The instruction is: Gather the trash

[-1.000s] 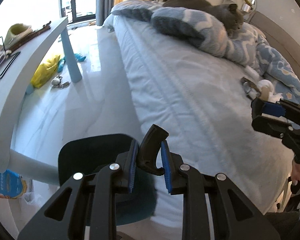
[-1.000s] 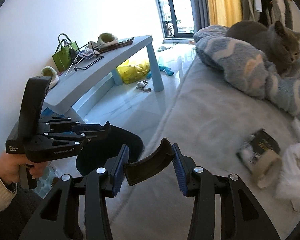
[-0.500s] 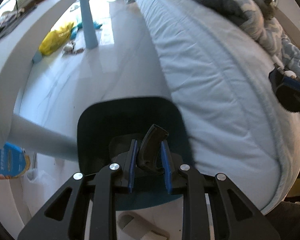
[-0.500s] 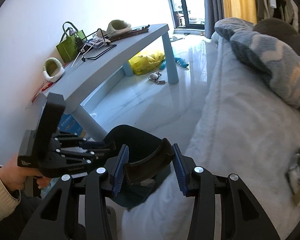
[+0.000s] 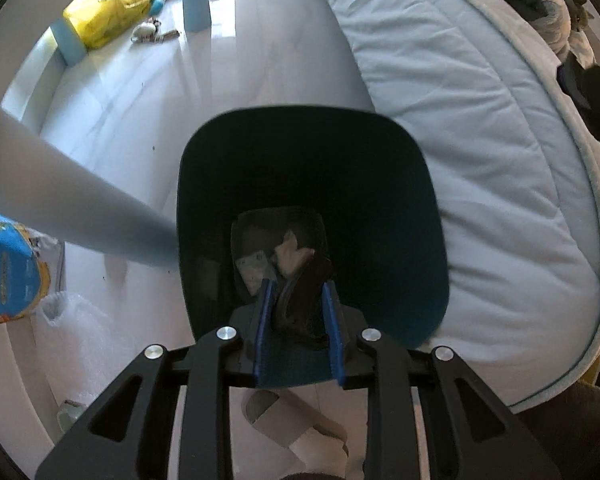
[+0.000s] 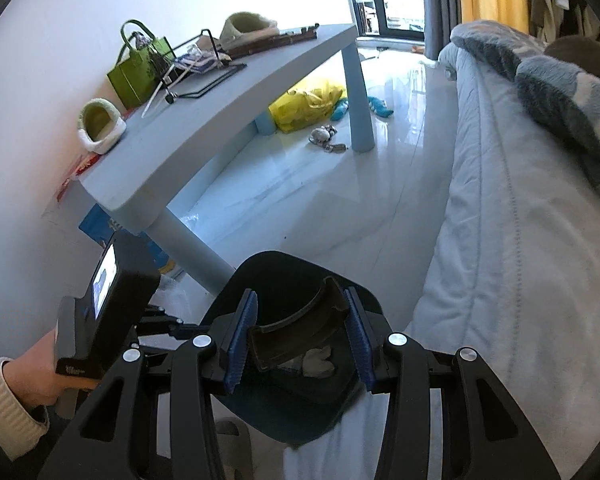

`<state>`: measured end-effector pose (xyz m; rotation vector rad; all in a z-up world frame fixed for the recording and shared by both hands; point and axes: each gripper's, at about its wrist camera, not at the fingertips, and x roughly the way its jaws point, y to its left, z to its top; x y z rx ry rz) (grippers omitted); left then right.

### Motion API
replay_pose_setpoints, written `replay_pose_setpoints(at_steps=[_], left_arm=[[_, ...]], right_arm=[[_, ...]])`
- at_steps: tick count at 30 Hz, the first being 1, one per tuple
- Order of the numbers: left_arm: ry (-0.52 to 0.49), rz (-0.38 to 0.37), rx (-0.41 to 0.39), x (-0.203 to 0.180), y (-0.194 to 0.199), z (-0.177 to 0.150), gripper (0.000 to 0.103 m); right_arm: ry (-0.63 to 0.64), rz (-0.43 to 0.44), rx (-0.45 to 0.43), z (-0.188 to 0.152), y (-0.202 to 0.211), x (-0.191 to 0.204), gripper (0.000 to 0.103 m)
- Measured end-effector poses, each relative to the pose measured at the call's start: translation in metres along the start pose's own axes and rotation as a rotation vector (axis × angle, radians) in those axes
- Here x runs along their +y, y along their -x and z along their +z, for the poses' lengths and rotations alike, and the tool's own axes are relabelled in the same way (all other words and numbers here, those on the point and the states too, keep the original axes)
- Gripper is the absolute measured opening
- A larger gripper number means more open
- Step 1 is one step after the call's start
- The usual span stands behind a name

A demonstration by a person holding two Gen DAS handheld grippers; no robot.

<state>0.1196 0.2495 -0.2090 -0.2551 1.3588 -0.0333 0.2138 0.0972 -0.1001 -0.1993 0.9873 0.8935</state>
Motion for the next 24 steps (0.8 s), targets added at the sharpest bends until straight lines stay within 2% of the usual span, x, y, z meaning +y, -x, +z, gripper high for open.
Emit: replay_pose_setpoints(at_steps=[2,4,6,15,24], left_arm=[[0.002,0.001,0.004,0.005,0.0,-0.001,0.036],[0.007,0.0,-0.005,0.009,0.003,-0.002,0.048],[0.008,-0.01,-0.025,0.013,0.009,-0.003,0.052],[0.013,0.003,-0.14,0.024,0.045,-0.003,0.055],[0.015,0.025,-0.313,0.028,0.092,-0.001,0.053]], right_arm=[[-0.011,-0.002,0.024,0.001,-0.01,0.001,0.045],[-0.02,-0.002,0.052,0.0,-0.021,0.001,0.045],[-0.027,-0.004,0.086,-0.001,-0.034,0.001,0.045],[-0.049,-0.019,0.184,-0.009,-0.078,0.005,0.045],[-0.043,-0.029,0.276,-0.024,-0.12,0.017,0.045]])
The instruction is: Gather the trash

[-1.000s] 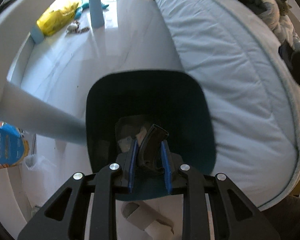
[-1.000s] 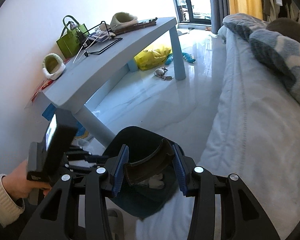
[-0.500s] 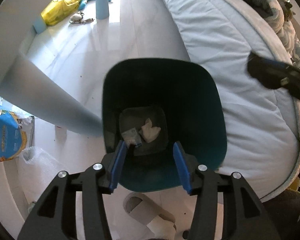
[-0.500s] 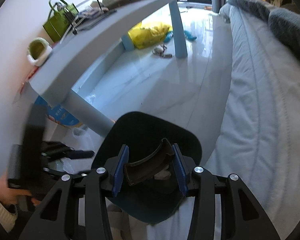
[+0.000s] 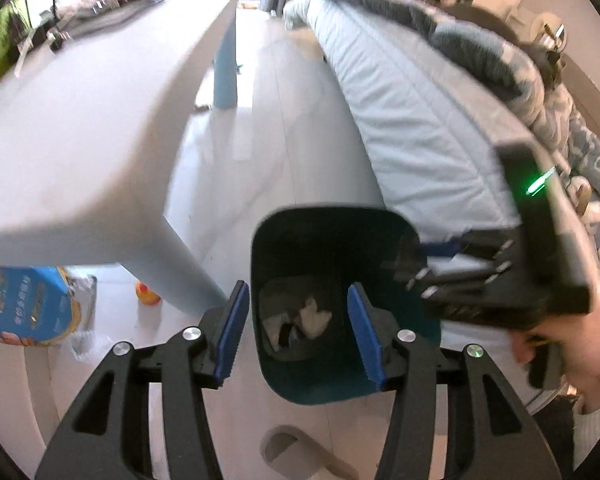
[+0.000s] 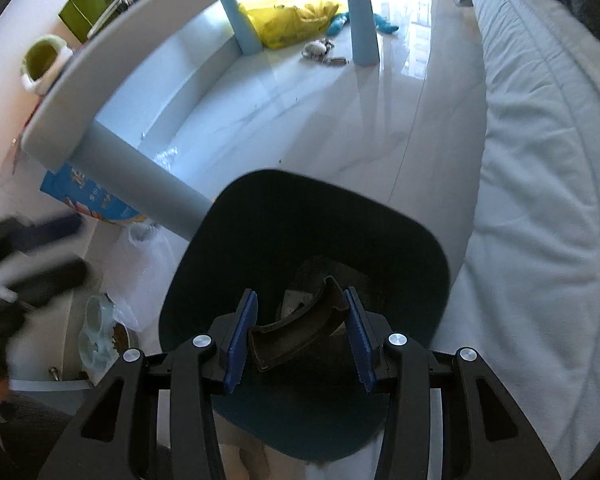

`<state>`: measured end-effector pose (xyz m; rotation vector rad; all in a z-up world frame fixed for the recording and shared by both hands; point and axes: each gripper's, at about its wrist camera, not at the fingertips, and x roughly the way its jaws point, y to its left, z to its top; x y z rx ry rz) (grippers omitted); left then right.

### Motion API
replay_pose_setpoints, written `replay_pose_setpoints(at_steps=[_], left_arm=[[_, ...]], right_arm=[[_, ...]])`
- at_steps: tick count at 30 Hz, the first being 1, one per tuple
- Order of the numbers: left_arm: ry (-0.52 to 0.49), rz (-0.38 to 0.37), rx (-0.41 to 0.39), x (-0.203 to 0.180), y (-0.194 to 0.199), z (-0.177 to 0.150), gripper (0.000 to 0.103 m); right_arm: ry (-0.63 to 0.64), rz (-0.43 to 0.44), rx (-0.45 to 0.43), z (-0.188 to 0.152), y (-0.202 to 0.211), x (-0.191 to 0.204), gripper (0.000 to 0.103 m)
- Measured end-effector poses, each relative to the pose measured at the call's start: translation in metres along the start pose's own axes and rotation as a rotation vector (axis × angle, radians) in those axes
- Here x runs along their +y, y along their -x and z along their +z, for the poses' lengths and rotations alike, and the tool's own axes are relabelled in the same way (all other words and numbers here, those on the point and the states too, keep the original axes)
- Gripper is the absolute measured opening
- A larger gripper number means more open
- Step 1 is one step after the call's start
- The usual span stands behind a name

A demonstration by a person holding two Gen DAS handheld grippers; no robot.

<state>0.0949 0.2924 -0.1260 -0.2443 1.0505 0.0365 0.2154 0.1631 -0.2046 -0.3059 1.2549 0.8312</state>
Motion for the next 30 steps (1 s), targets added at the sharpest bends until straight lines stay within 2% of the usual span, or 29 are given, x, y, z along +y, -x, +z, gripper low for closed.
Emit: replay_pose_setpoints(at_steps=[3,7,15,21,26,30], left_arm=[[0.027,-0.023,-0.066,0.001,0.018,0.006,0.052],[0.026,-0.029,-0.136,-0.001,0.038,0.012,0.044],[0.035,-0.069,-0.214,-0.004,0.065,0.017,0.041],[0.012,-0.059,-0.254,-0.009,0.076,0.018,0.038],[0.006,-0.06,-0.275,-0.011,0.083,0.02,0.038],[-0.011,-0.05,-0.305,-0.016,0.093,0.022,0.038]], right_arm=[[0.009,-0.006,0.024,-0.003,-0.011,0.003,0.045],[0.021,-0.018,0.061,-0.008,-0.027,0.006,0.045],[0.032,-0.044,0.121,-0.017,-0.051,0.005,0.045],[0.055,-0.072,0.157,-0.027,-0.064,0.007,0.045],[0.102,-0.097,0.171,-0.036,-0.067,0.013,0.063],[0.122,-0.104,0.142,-0.038,-0.057,0.013,0.067]])
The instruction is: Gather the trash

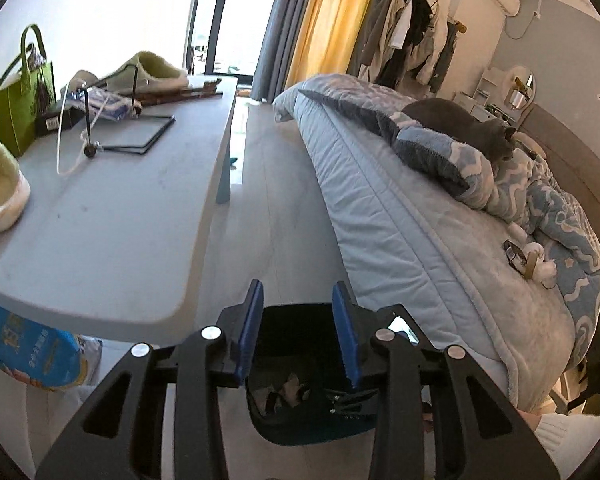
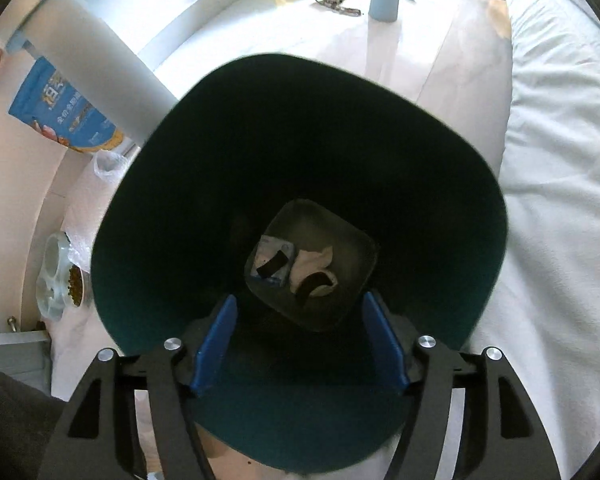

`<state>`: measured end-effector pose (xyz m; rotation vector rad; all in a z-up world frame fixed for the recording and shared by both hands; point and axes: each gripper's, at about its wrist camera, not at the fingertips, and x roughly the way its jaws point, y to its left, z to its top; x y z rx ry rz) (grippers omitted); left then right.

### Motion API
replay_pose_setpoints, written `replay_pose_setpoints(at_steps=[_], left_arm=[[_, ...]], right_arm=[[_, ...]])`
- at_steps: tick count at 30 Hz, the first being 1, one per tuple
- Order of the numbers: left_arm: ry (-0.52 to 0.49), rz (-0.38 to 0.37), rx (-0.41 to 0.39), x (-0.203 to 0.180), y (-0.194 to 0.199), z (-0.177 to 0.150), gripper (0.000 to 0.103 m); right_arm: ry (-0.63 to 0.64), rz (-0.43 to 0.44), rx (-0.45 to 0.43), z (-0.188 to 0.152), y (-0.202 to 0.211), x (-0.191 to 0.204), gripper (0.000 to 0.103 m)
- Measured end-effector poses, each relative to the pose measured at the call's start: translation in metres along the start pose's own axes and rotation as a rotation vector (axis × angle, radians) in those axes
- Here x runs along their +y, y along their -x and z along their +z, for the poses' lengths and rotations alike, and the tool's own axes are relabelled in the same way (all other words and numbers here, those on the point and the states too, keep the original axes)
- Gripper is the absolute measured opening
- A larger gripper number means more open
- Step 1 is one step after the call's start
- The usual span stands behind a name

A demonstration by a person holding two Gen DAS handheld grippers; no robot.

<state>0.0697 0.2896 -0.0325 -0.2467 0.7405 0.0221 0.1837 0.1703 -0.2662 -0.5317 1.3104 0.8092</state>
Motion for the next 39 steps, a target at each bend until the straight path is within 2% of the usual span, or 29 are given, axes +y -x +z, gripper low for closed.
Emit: replay_pose_setpoints(at_steps=[5,10,15,21,24,39], left_arm=[[0.013,-0.016,-0.039,-0.004,0.011,0.008,0.04],[0.005,-0.006,-0.057,-0.011,0.014,0.014,0.046],[-0.008,-0.001,-0.074,-0.024,0.017,0.019,0.047],[0.0,-0.029,-0.098,-0.037,0.02,0.025,0.058],[-0.031,-0.003,-0.108,-0.048,0.019,0.026,0.064],[-0.05,-0.086,-0.137,-0.112,0.013,0.034,0.074]], right_arm=[[0.017,-0.012,-0.05,0.0,0.018,0.0,0.068],[0.029,0.005,-0.106,0.002,0.04,0.001,0.068],[0.043,0.021,-0.187,0.003,0.073,0.002,0.068],[0.05,0.026,-0.289,-0.003,0.119,-0.003,0.068],[0.072,-0.011,-0.329,-0.009,0.137,-0.007,0.068],[-0.052,-0.069,-0.492,-0.054,0.207,-0.078,0.071]])
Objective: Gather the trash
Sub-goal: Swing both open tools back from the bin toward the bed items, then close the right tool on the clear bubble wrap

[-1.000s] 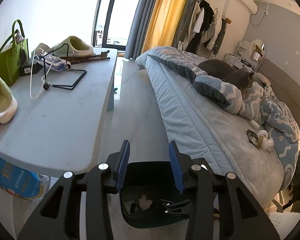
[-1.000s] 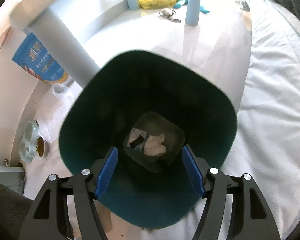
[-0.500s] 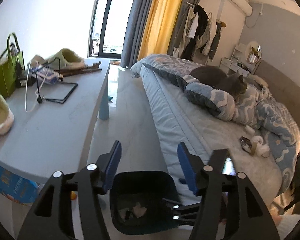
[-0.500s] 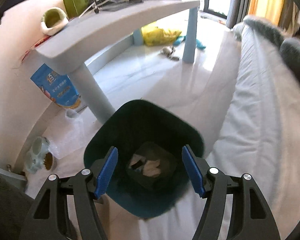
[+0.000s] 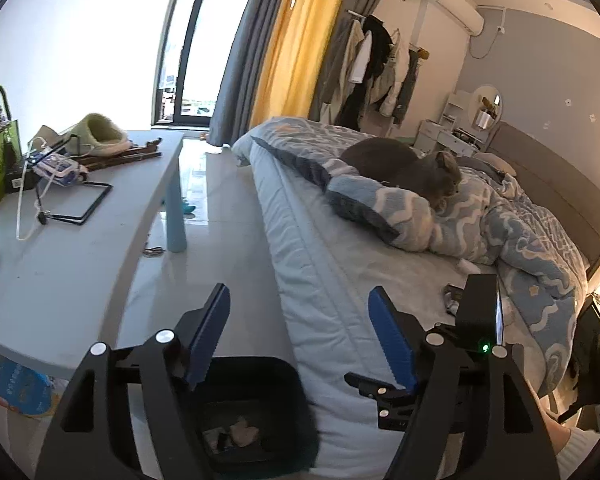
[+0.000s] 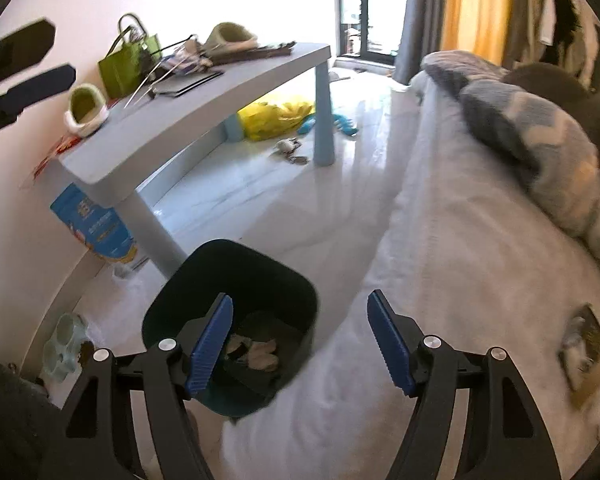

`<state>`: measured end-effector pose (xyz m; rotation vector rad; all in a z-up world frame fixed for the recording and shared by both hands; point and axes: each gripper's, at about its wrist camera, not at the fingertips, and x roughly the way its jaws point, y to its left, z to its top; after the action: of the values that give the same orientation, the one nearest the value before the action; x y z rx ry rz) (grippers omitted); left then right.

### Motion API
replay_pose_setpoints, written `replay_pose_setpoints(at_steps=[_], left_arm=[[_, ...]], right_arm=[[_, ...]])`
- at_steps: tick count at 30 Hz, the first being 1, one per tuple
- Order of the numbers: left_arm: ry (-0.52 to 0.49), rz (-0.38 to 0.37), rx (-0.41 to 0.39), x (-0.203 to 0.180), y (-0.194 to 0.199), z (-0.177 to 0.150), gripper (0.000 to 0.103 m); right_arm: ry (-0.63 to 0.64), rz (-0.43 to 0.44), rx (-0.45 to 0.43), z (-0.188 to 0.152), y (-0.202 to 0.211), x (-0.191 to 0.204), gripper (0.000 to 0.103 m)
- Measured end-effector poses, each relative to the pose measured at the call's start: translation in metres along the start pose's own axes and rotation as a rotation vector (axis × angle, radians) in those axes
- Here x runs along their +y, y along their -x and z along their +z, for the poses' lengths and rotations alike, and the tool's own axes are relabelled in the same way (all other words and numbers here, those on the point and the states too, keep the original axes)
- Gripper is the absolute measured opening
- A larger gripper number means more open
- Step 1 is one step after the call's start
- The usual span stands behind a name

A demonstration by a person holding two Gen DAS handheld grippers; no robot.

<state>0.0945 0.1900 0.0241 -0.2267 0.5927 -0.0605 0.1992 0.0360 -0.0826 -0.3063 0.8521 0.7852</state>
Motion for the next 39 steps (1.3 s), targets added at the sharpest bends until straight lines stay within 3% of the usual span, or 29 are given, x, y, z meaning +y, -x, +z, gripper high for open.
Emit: replay_pose_setpoints(at_steps=[28,39], left_arm=[[-0.108,-0.131,0.075,-0.139,-0.066,-0.022,0.076],[-0.153,-0.168,0.12,-0.18,-0.088,-0.032,0.076]], right_arm=[[-0.107,-0.195,-0.142,-0.082,0.109,-0.125,0.078],[-0.128,-0.352,-0.174,-0.11,0.133,-0.163,0.086]])
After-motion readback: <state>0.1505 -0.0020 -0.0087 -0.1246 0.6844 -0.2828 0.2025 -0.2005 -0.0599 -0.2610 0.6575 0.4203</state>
